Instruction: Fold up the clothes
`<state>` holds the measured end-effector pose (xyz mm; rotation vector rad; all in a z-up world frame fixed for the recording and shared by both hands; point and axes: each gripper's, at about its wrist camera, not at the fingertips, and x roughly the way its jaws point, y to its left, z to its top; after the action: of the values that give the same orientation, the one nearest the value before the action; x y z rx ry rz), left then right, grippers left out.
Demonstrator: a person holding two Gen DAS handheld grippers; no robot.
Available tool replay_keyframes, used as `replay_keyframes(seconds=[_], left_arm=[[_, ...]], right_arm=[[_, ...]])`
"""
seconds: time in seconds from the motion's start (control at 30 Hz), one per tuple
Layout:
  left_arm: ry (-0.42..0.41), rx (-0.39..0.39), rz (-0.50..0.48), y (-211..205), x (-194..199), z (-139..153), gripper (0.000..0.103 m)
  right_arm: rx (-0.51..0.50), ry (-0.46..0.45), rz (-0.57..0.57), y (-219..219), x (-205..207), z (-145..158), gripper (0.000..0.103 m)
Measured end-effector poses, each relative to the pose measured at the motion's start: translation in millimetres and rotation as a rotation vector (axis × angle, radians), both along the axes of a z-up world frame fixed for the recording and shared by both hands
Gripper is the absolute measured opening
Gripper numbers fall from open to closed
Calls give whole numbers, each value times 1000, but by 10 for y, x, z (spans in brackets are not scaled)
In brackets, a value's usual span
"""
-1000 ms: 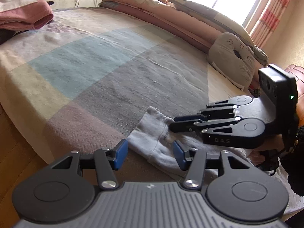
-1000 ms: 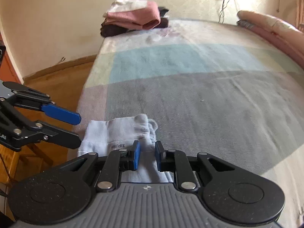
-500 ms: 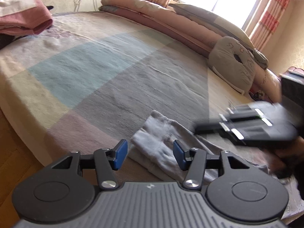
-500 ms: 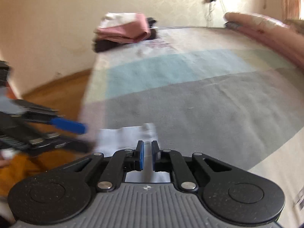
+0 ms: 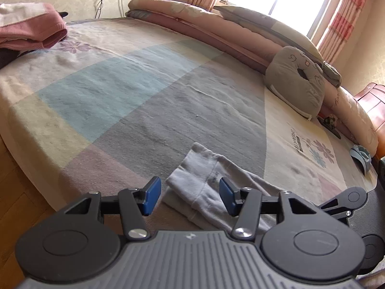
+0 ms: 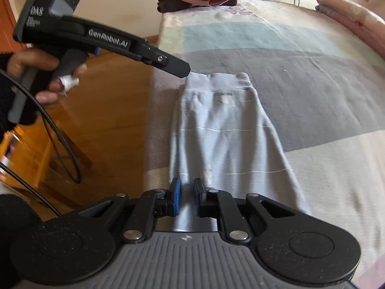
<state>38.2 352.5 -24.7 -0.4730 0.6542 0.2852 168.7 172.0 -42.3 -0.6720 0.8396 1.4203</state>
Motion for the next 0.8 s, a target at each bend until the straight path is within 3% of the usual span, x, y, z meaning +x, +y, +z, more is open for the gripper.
replay_keyframes(seconds=[0.1, 0.4, 0.63, 0.8], left_arm=[[-1, 2, 0, -14, -3, 14, 53], [0, -21, -35, -66, 67, -29, 56], [5, 4, -111, -233, 208, -89, 56], [1, 1, -160, -282, 310, -146, 56]], right_arm=[[2, 0, 7, -13, 7, 23, 4], [-24, 121, 7, -9, 68, 4, 4], [52, 125, -103, -182, 318, 238, 22], [15, -6, -235, -546, 563, 294, 22]])
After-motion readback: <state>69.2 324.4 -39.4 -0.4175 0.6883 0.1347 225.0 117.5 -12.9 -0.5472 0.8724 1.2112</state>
